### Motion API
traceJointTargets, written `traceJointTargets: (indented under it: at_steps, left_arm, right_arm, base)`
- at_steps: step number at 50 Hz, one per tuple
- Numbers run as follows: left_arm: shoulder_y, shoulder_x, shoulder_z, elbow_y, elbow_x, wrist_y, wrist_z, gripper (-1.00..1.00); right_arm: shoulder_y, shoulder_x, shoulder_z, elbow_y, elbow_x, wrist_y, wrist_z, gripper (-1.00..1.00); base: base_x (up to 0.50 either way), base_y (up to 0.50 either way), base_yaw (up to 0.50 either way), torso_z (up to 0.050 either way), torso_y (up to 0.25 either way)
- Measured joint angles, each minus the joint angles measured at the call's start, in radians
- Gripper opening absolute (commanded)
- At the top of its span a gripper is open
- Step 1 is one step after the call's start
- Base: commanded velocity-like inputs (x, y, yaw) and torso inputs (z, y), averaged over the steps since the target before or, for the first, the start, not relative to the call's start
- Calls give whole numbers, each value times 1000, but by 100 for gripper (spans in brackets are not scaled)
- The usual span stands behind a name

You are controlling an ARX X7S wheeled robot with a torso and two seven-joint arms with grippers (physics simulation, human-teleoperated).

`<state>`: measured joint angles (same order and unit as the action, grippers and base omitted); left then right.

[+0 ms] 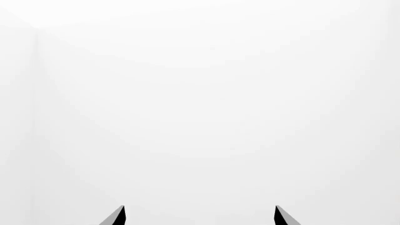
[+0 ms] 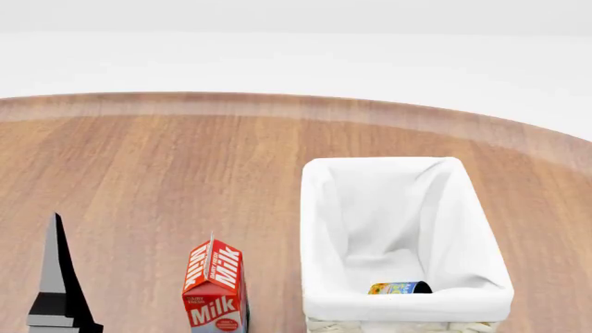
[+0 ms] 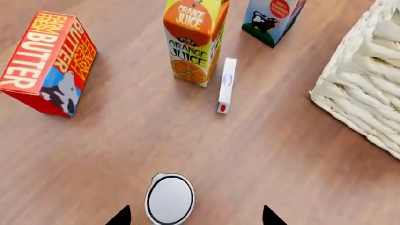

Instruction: Pick up the alphabet soup and the tomato sauce, and put them in the basket.

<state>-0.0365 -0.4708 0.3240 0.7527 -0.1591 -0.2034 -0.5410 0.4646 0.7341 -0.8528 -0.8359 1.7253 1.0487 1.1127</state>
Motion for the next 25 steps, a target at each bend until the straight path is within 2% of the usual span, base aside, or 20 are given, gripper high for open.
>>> traceJointTargets:
  at_steps: [25]
  left_arm:
    - [8,-5,-2,-12,-3,20,-3,100]
  right_arm:
    - [-32,-76,-95,31,-218,52,-95,100]
  base:
    - [0,0,0,0,0]
